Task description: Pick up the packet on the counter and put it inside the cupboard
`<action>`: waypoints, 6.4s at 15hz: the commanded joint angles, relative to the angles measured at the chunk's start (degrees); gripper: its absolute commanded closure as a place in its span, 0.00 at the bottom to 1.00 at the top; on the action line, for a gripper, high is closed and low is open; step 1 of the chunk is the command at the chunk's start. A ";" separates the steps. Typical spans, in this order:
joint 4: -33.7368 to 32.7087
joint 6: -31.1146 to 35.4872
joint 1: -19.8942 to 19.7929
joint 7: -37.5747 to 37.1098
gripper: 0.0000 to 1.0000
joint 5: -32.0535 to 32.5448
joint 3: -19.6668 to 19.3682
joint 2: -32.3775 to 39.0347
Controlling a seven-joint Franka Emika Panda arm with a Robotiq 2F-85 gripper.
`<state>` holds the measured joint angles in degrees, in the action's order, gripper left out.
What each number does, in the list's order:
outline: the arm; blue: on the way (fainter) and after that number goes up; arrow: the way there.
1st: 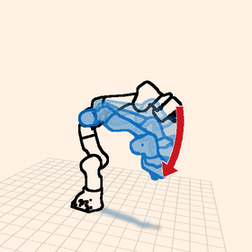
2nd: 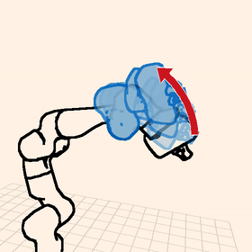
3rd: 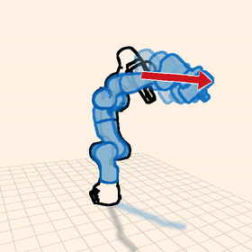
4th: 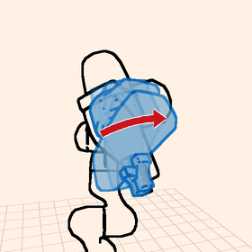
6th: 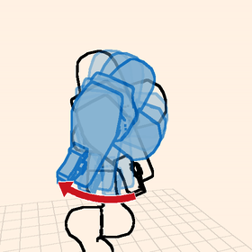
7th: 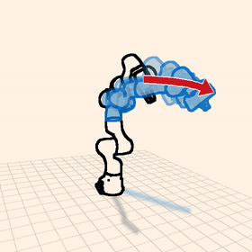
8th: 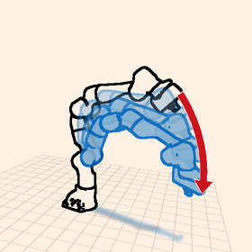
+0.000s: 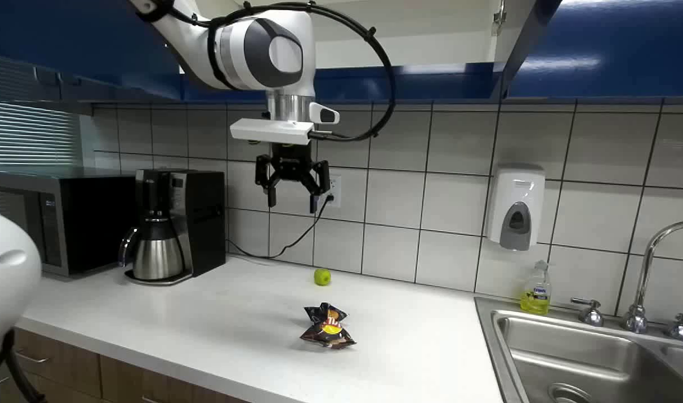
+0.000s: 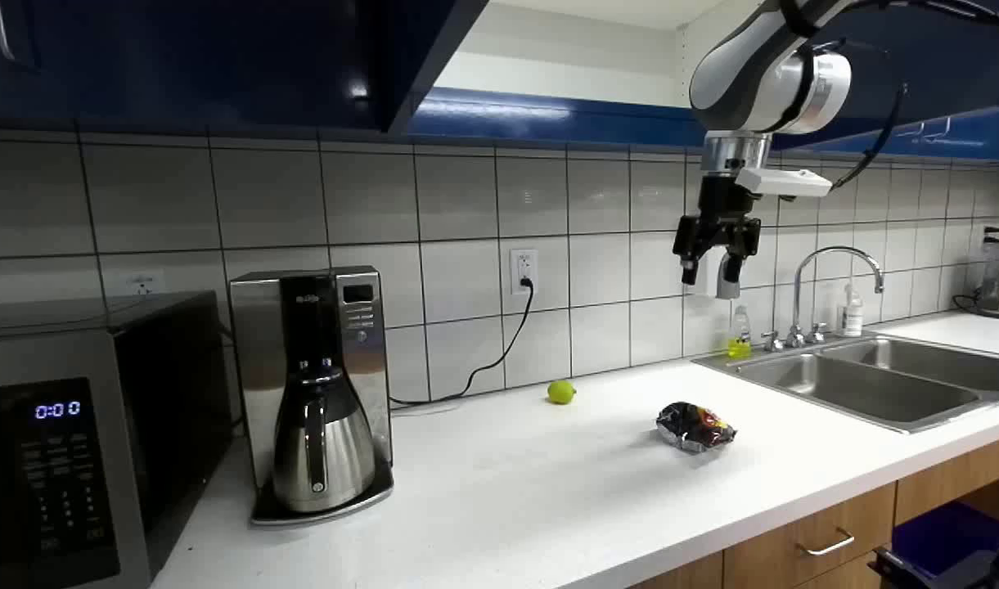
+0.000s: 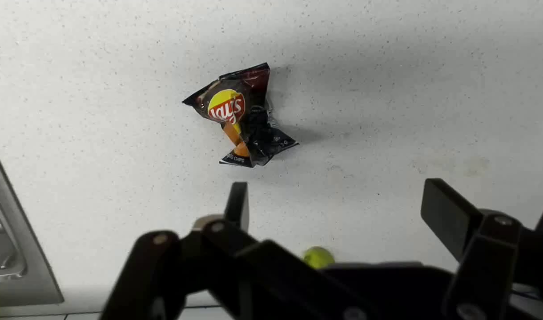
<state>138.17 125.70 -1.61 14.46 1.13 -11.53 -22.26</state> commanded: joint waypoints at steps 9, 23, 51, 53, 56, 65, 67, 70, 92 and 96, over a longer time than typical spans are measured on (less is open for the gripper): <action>-1.24 -0.60 -3.62 -3.25 0.00 4.31 1.30 6.22; -7.01 14.13 -6.12 2.75 0.00 1.54 0.84 28.57; -18.65 15.45 -10.99 14.16 0.50 -0.54 8.31 47.59; -18.60 15.46 -11.10 14.30 0.65 -0.51 8.36 47.79; -18.48 15.54 -11.12 14.52 0.89 -0.31 8.33 48.27; -18.40 15.54 -10.73 13.92 1.00 0.31 7.96 47.89; -17.99 15.37 -10.63 13.64 1.00 0.17 7.99 46.96; -16.80 14.87 -10.36 13.29 1.00 -0.22 8.20 44.05; 2.02 -3.45 -5.56 9.32 1.00 0.87 6.22 3.92; -0.05 -10.14 -3.85 7.46 1.00 0.24 6.49 -3.96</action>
<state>138.43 120.24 -7.39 24.63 0.83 -4.51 -19.63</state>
